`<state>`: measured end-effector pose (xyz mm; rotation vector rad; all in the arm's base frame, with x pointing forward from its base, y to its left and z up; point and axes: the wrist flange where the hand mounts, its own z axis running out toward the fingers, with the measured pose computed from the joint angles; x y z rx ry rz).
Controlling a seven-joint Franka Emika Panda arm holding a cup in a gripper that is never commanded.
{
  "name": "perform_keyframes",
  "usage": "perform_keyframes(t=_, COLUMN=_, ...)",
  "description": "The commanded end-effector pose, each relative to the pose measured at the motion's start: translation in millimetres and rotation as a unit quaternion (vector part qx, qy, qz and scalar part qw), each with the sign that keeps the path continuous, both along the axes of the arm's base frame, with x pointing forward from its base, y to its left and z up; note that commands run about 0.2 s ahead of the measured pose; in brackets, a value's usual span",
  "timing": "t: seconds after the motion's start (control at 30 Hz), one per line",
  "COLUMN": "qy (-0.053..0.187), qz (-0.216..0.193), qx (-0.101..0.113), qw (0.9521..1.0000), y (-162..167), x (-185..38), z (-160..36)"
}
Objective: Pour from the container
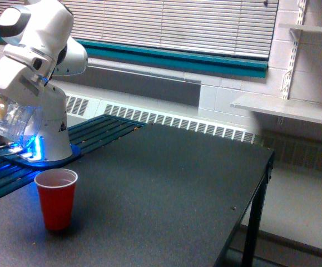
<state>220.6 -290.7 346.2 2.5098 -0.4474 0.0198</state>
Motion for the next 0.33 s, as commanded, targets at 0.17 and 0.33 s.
perform_keyframes(t=0.17, qy=0.006, qz=0.012, qx=0.006, qw=0.9999, y=11.7, x=5.9, z=-1.0)
perform_keyframes(t=0.33, qy=-0.002, qz=0.012, qx=0.014, qw=0.9998, y=16.7, x=8.2, z=-3.1)
